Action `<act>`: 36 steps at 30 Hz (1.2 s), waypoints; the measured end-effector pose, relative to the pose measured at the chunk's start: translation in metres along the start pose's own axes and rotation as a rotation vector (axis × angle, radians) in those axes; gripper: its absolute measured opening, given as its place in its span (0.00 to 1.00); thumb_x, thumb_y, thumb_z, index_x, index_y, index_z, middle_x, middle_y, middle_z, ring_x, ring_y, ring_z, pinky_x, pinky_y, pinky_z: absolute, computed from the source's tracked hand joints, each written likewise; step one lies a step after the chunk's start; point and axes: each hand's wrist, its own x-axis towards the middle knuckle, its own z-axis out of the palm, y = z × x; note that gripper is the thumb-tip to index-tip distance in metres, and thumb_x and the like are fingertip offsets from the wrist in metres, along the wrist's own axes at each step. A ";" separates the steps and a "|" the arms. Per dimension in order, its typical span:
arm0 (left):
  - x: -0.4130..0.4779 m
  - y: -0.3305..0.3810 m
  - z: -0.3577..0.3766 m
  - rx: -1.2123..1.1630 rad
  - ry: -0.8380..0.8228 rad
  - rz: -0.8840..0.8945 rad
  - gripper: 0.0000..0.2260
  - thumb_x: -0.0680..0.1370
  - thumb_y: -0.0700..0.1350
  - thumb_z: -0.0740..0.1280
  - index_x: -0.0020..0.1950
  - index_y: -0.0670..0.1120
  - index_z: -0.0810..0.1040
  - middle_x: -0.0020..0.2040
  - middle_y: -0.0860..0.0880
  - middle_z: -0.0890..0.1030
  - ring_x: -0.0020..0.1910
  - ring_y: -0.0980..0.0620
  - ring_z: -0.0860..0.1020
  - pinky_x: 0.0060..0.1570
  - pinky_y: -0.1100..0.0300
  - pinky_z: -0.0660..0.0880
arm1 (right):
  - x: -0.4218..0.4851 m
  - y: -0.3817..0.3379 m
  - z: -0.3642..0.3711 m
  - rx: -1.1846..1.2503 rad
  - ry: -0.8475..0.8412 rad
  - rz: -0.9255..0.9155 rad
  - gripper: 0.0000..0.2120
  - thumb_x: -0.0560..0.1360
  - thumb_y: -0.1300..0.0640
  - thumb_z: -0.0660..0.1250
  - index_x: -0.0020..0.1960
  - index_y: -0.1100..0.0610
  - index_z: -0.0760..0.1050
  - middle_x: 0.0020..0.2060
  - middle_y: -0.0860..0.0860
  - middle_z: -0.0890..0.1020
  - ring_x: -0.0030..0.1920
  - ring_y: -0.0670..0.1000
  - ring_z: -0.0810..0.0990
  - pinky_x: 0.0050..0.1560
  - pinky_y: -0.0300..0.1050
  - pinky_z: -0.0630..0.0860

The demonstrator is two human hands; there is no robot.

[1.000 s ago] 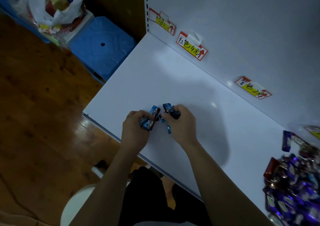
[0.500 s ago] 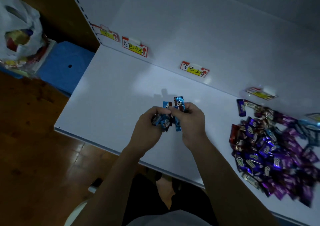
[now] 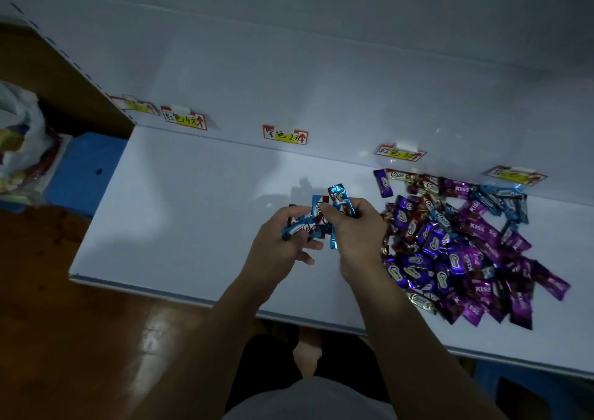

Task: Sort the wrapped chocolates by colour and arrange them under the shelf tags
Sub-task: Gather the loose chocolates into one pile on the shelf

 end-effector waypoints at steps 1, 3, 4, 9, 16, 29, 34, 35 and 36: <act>-0.001 0.002 0.003 0.023 -0.008 0.012 0.13 0.81 0.37 0.61 0.65 0.45 0.72 0.57 0.44 0.80 0.45 0.50 0.84 0.38 0.57 0.80 | 0.000 -0.001 -0.007 0.010 0.010 -0.007 0.06 0.71 0.61 0.74 0.45 0.57 0.79 0.40 0.52 0.83 0.41 0.51 0.83 0.37 0.39 0.78; -0.002 0.006 0.007 0.041 0.009 0.008 0.12 0.83 0.39 0.58 0.64 0.47 0.74 0.57 0.45 0.79 0.44 0.49 0.84 0.35 0.56 0.79 | 0.001 -0.004 -0.020 0.038 0.029 -0.015 0.05 0.71 0.61 0.74 0.46 0.56 0.79 0.40 0.51 0.83 0.42 0.50 0.83 0.38 0.39 0.79; -0.003 0.009 0.008 0.044 0.034 0.008 0.12 0.83 0.40 0.56 0.63 0.47 0.75 0.56 0.45 0.80 0.42 0.49 0.84 0.35 0.57 0.78 | 0.001 -0.006 -0.027 0.054 0.035 -0.012 0.06 0.71 0.61 0.74 0.46 0.57 0.79 0.41 0.52 0.84 0.42 0.50 0.83 0.38 0.38 0.79; 0.000 0.024 0.022 -0.004 0.204 -0.031 0.10 0.84 0.44 0.54 0.64 0.53 0.66 0.44 0.49 0.83 0.30 0.54 0.79 0.28 0.64 0.74 | -0.001 -0.017 -0.055 0.156 -0.010 -0.002 0.06 0.71 0.62 0.73 0.47 0.58 0.79 0.43 0.54 0.84 0.42 0.50 0.83 0.36 0.38 0.78; -0.006 0.047 0.056 -0.076 0.166 -0.184 0.10 0.83 0.44 0.57 0.50 0.43 0.76 0.47 0.43 0.82 0.40 0.49 0.84 0.39 0.54 0.82 | -0.020 -0.025 -0.060 0.114 -0.022 -0.131 0.07 0.72 0.63 0.73 0.49 0.61 0.78 0.41 0.53 0.83 0.37 0.42 0.82 0.32 0.33 0.76; -0.016 0.050 0.061 -0.030 -0.171 -0.127 0.11 0.82 0.43 0.60 0.64 0.44 0.68 0.50 0.49 0.81 0.43 0.52 0.84 0.40 0.58 0.81 | -0.021 -0.024 -0.081 -0.054 -0.029 -0.269 0.07 0.75 0.58 0.70 0.51 0.60 0.80 0.40 0.49 0.82 0.34 0.35 0.79 0.28 0.29 0.72; -0.018 0.044 0.071 -0.032 -0.239 -0.122 0.12 0.82 0.41 0.60 0.65 0.48 0.69 0.54 0.49 0.81 0.47 0.50 0.84 0.43 0.56 0.81 | -0.020 -0.014 -0.098 0.008 -0.011 -0.204 0.04 0.74 0.57 0.71 0.46 0.57 0.82 0.37 0.49 0.84 0.35 0.42 0.81 0.35 0.38 0.78; -0.018 0.043 0.073 -0.036 -0.244 -0.121 0.12 0.82 0.41 0.60 0.65 0.48 0.70 0.55 0.48 0.81 0.48 0.50 0.84 0.44 0.55 0.81 | -0.021 -0.012 -0.101 0.021 -0.010 -0.202 0.03 0.74 0.57 0.71 0.46 0.56 0.82 0.36 0.49 0.84 0.35 0.43 0.80 0.35 0.38 0.77; -0.018 0.042 0.076 -0.055 -0.234 -0.119 0.12 0.82 0.41 0.60 0.65 0.48 0.71 0.55 0.48 0.81 0.48 0.50 0.84 0.44 0.54 0.81 | -0.023 -0.011 -0.105 0.039 -0.006 -0.191 0.04 0.75 0.56 0.70 0.45 0.56 0.82 0.37 0.49 0.84 0.37 0.45 0.81 0.37 0.39 0.78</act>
